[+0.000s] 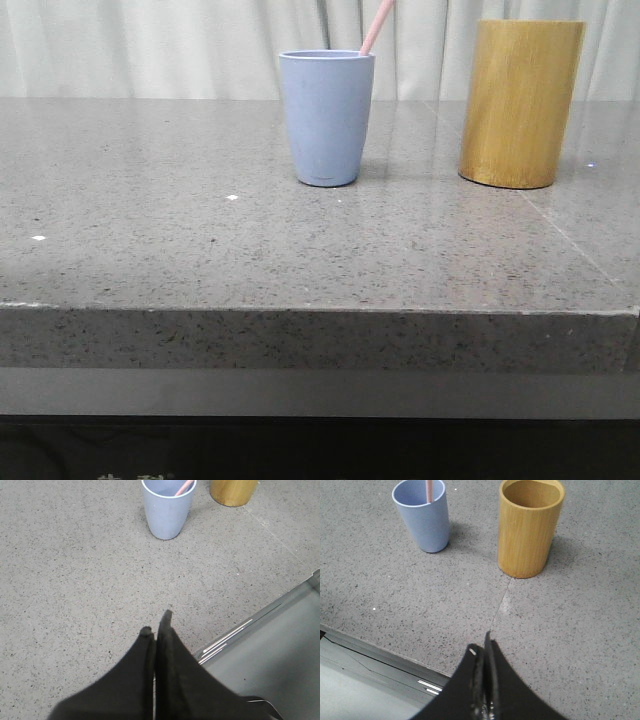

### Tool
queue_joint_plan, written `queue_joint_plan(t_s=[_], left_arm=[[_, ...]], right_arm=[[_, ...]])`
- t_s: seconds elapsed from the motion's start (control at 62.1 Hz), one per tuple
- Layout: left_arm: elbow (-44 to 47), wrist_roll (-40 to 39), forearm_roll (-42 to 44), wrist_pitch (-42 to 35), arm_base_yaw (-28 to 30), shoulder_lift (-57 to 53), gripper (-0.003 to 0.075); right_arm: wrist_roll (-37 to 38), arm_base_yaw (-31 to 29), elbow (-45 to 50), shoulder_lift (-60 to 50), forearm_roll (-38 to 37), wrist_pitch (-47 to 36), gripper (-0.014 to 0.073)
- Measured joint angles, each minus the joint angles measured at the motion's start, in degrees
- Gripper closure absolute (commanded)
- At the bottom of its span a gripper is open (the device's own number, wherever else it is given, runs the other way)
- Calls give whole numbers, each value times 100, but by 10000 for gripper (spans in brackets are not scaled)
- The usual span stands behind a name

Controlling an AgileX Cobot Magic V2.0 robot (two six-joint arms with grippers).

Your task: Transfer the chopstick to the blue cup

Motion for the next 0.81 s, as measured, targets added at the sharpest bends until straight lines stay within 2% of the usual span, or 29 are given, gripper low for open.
queue_joint_plan(t_s=[0.097,0.209,0.548,0.661,0.806], left_arm=[[312,0,15,-340,84,-324,739],[1039,0,109,-1129,399,-947,739],[4744,35,102,-4204,1740,-3687,738],[5706,35,76,-4800,2140,-4577,738],[6448,35,-48,-5224,2493,-5161,739]], right_arm=[[0,0,0,0,0,0,662],[0,0,0,0,0,0,662],[0,0,0,0,0,0,662],[0,0,0,0,0,0,662],[0,0,0,0,0,0,662]])
